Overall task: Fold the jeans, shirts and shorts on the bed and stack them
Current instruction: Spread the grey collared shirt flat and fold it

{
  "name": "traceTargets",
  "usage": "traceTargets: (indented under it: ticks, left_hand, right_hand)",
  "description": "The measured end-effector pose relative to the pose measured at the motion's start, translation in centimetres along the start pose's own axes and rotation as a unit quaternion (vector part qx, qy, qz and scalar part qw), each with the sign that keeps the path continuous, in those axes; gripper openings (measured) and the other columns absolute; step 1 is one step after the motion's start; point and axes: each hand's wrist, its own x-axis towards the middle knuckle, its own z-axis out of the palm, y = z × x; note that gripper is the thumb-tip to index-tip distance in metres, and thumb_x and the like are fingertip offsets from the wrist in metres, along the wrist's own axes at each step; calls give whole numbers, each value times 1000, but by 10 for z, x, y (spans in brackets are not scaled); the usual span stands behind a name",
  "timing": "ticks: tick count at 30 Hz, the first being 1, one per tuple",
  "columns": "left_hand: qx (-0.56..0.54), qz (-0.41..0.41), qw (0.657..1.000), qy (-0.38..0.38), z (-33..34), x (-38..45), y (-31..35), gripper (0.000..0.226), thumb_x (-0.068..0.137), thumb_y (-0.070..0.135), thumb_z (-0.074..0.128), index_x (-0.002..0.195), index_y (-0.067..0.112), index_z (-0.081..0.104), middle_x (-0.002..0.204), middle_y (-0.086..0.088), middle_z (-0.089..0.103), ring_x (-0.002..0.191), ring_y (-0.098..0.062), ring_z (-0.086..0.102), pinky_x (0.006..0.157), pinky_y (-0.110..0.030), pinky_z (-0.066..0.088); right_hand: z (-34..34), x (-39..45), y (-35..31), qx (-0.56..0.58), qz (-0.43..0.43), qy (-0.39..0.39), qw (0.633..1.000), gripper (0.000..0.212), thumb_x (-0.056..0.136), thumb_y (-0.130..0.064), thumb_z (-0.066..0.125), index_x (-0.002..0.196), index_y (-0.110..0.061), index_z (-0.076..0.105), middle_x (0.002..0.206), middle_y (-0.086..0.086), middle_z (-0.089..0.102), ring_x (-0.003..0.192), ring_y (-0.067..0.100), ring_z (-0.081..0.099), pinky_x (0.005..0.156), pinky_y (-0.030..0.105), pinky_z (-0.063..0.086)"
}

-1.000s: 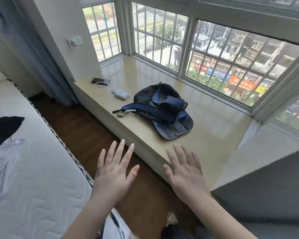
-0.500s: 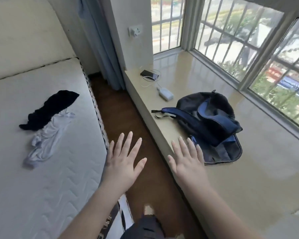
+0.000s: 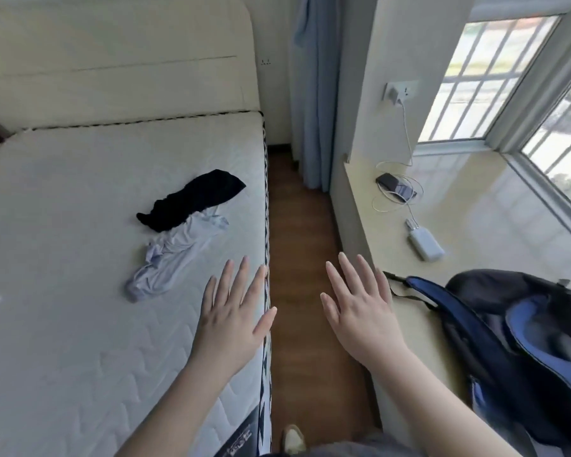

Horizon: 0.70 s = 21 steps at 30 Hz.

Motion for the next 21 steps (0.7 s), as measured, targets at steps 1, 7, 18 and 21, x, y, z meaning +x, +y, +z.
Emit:
traceTargets:
  ticks: [1,7,18,21]
  left_hand:
    - [0,-13,1000,-3,1,6,-7,69,95,58,24,155,25,23,162,-5,19,149,-28,16,118,-51,21]
    - [3,-90,996,-18,11,56,-26,70,93,62,11,156,31,8,164,1,2,150,-20,-6,120,-44,2]
    - [20,-231,973,-3,-1,143,-43,66,96,57,23,154,26,27,162,-2,19,150,-24,12,118,-45,11]
    - [18,-275,961,-8,7,141,-54,65,97,59,21,154,27,27,162,-1,20,150,-24,13,119,-46,15]
  right_hand:
    - [-1,15,-3,-2,-13,5,1000,61,96,-49,24,145,-21,47,153,3,41,145,30,31,118,50,23]
    - [12,103,1,-4,-89,-17,996,61,98,-49,21,148,-22,43,156,3,36,147,28,25,120,50,20]
    - [19,258,-13,29,-271,-54,961,56,100,-45,40,151,-21,37,158,4,31,148,30,21,120,49,13]
    - [28,286,-27,9,-308,-80,948,59,101,-49,24,155,-25,23,163,0,16,151,27,8,121,45,1]
